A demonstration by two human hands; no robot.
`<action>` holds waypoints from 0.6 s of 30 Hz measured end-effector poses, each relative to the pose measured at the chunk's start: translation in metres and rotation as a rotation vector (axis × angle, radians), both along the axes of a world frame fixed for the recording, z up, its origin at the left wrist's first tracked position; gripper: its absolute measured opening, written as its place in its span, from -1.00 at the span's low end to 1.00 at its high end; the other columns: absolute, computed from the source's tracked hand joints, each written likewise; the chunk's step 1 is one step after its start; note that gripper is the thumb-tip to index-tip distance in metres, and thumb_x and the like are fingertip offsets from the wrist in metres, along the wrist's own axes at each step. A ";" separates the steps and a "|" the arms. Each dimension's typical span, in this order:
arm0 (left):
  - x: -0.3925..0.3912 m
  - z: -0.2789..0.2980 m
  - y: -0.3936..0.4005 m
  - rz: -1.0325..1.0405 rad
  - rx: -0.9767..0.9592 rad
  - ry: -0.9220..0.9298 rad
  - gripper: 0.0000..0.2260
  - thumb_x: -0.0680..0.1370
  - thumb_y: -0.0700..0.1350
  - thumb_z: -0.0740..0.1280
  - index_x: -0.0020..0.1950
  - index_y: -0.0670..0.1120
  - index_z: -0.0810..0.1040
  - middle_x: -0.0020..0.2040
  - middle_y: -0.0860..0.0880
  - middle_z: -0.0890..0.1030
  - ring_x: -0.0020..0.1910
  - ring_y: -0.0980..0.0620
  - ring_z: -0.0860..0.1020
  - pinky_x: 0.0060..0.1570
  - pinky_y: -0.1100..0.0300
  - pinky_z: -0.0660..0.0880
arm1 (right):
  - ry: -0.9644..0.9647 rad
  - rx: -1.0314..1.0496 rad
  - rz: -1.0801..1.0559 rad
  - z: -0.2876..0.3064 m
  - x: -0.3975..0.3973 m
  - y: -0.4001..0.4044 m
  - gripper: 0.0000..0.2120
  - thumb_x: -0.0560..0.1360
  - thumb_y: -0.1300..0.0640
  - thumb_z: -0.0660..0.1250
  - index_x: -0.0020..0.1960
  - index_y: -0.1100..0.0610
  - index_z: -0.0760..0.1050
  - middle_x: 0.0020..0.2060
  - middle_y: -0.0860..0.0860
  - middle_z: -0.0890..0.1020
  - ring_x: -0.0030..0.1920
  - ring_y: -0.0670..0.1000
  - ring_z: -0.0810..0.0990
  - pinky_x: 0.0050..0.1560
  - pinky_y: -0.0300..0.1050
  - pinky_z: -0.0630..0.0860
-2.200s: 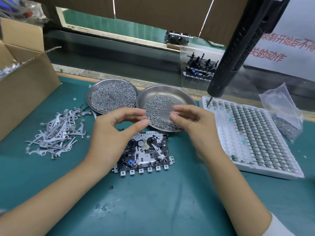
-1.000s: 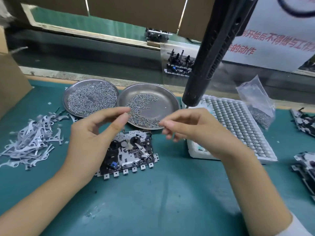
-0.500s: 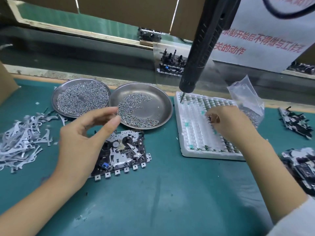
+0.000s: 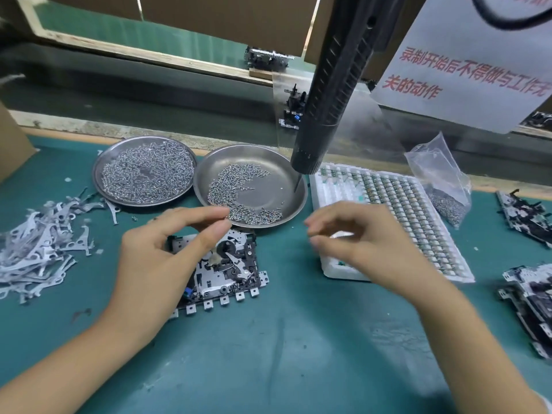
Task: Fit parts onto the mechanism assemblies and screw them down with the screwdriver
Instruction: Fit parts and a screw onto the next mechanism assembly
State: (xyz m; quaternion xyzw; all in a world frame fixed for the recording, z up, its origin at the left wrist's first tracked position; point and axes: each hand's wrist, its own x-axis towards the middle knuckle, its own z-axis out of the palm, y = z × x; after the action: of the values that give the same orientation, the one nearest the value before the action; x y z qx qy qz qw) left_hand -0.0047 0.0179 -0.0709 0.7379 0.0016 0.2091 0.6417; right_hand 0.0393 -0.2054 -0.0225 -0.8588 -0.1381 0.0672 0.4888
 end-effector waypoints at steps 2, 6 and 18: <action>-0.001 0.000 -0.001 -0.011 0.036 -0.008 -0.84 0.36 0.02 0.42 -0.08 0.16 0.68 -0.13 0.12 0.67 -0.08 0.14 0.60 0.03 0.26 0.48 | 0.105 0.200 0.077 -0.009 -0.009 0.024 -0.77 0.40 0.40 0.43 -0.21 0.07 0.64 -0.17 0.07 0.70 -0.22 -0.07 0.64 -0.19 -0.23 0.58; -0.002 0.000 -0.002 -0.029 0.076 -0.005 -0.83 0.37 0.05 0.41 -0.07 0.19 0.67 -0.14 0.16 0.65 -0.09 -0.02 0.58 0.05 -0.02 0.48 | 0.256 0.498 0.078 -0.023 -0.014 0.054 -0.85 0.43 0.36 0.40 -0.07 0.18 0.66 -0.26 0.07 0.70 -0.24 -0.06 0.66 -0.14 -0.27 0.58; -0.002 -0.003 -0.001 -0.045 0.160 -0.037 -0.87 0.39 0.08 0.44 -0.08 0.22 0.66 -0.19 0.17 0.64 -0.08 -0.02 0.57 0.07 -0.14 0.46 | 0.243 0.658 -0.022 -0.035 -0.015 0.061 -0.75 0.25 0.21 0.49 -0.07 0.15 0.69 -0.18 0.10 0.72 -0.19 0.00 0.69 -0.16 -0.28 0.56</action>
State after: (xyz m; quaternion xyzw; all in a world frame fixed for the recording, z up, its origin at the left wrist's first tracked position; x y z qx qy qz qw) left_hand -0.0065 0.0169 -0.0739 0.7827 -0.0437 0.2076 0.5852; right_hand 0.0241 -0.1445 -0.0574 -0.6423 -0.0840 0.1157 0.7530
